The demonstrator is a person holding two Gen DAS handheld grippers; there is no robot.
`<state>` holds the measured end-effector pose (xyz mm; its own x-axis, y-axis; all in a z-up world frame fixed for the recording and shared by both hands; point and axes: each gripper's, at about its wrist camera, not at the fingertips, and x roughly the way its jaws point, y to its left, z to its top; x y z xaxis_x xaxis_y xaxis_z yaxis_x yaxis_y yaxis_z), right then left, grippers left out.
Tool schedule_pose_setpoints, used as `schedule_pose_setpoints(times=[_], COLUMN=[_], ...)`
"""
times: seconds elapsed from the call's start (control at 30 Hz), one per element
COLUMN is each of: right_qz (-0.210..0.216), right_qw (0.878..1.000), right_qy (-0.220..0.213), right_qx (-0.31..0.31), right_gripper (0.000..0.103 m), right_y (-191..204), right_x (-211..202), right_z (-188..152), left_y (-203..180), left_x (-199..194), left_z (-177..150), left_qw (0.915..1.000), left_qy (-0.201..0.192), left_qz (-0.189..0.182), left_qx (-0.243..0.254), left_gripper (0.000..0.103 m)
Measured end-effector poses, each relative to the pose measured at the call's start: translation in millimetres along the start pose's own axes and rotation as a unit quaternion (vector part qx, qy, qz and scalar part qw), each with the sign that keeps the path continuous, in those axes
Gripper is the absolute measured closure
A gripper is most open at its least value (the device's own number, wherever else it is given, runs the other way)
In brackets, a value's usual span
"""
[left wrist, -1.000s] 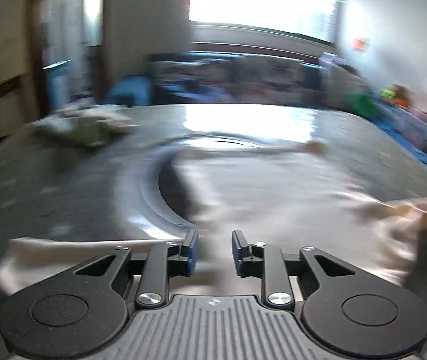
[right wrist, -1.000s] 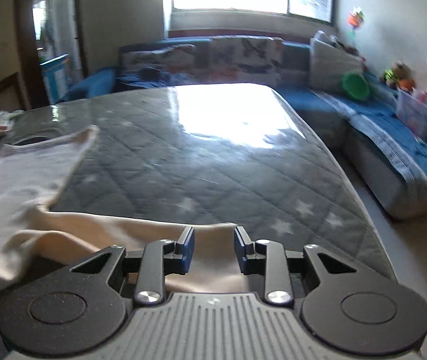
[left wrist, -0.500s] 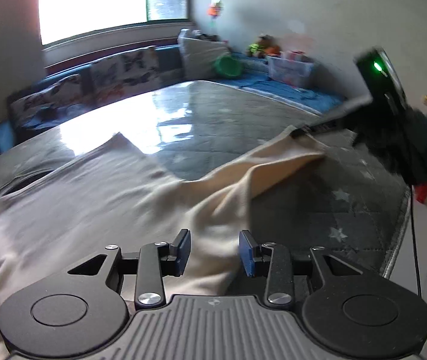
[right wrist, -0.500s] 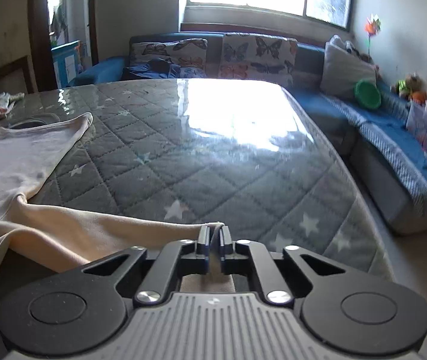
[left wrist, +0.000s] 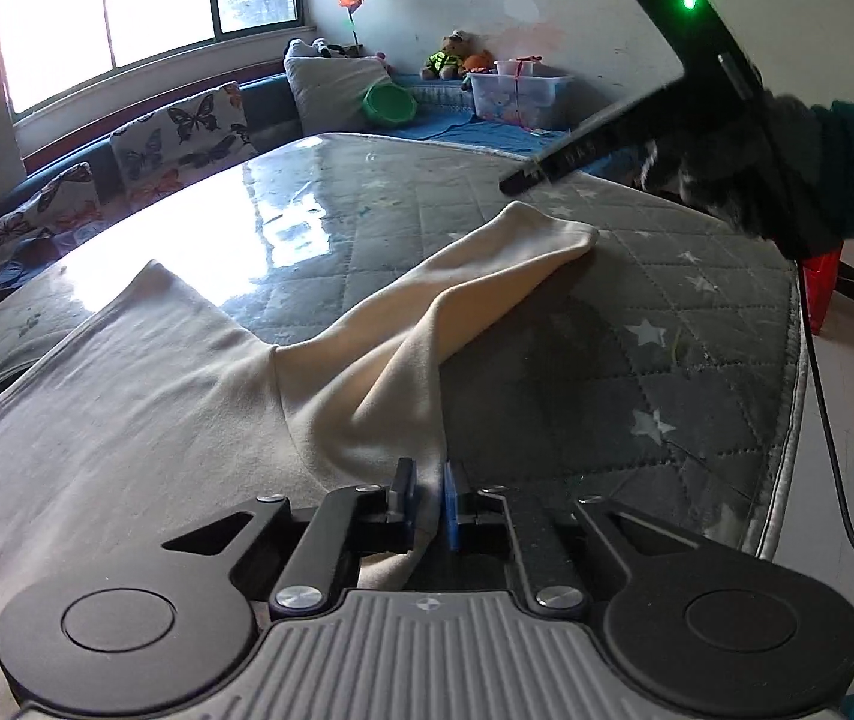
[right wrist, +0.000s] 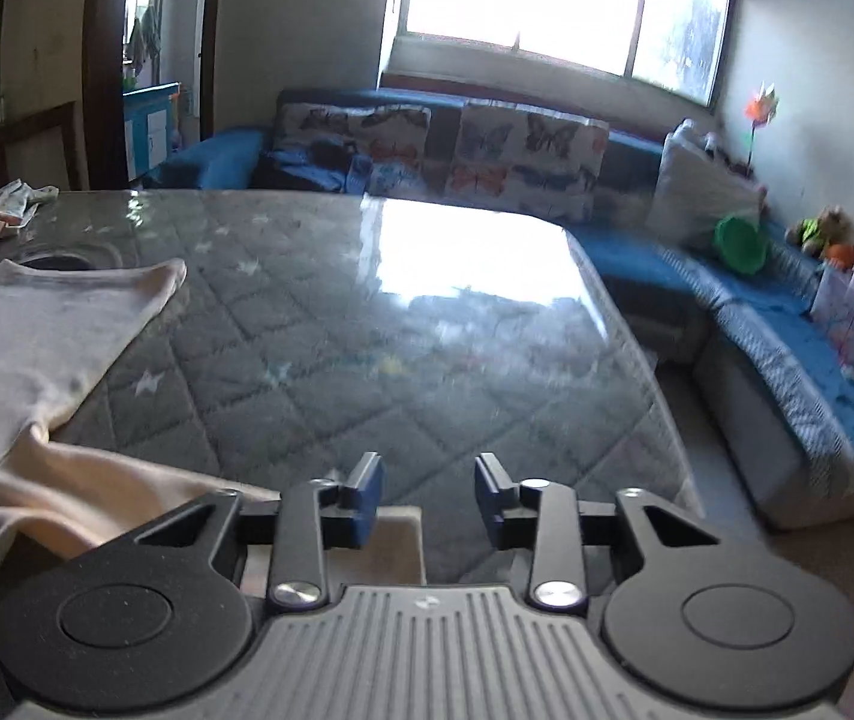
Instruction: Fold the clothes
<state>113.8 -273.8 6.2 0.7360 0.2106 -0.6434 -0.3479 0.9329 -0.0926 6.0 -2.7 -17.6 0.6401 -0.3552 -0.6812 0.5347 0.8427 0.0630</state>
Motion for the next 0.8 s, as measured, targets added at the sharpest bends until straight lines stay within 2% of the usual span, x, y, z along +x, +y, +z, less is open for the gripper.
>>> schedule_pose_setpoints(times=[0.1,0.17,0.23,0.3,0.37,0.4,0.47,0.57,0.67,0.8], right_qz=[0.022,0.026,0.034,0.036,0.026,0.020,0.003,-0.024,-0.050,-0.012], right_qw=[0.999,0.999,0.999,0.999,0.999,0.999,0.999,0.998,0.997,0.999], right_qy=[0.023,0.032,0.031,0.030,0.030,0.027,0.017,-0.001,0.000,-0.002], right_qx=[0.013,0.018,0.027,0.027,0.007,-0.006,-0.030,-0.050,-0.062,-0.043], right_gripper=[0.067,0.067,0.070,0.091,0.097,0.098,0.098,0.099,0.098,0.096], right_y=[-1,1,0,1,5,7,11,16,18,23], right_x=[9,17,20,20,20,19,19,25,38,29], right_z=[-12,-18,-20,-18,-13,-9,-2,9,14,11], left_y=[1,-1,-2,-1,-1,-1,-2,-7,-6,-4], left_x=[0,-1,3,10,14,14,12,11,11,0], left_z=[4,7,10,11,11,11,9,6,6,7], left_qw=[1.0000,0.9999,0.9998,0.9999,1.0000,1.0000,0.9998,0.9992,0.9983,0.9983], left_qy=[-0.003,-0.012,-0.011,-0.001,0.002,-0.001,-0.001,-0.005,-0.002,-0.019], left_qz=[0.000,0.010,0.013,0.012,0.006,0.000,-0.020,-0.034,-0.057,-0.056], left_qx=[-0.006,-0.002,0.000,-0.001,-0.001,0.000,0.003,0.021,0.008,0.001], left_gripper=[0.090,0.085,0.083,0.085,0.089,0.095,0.098,0.098,0.098,0.095])
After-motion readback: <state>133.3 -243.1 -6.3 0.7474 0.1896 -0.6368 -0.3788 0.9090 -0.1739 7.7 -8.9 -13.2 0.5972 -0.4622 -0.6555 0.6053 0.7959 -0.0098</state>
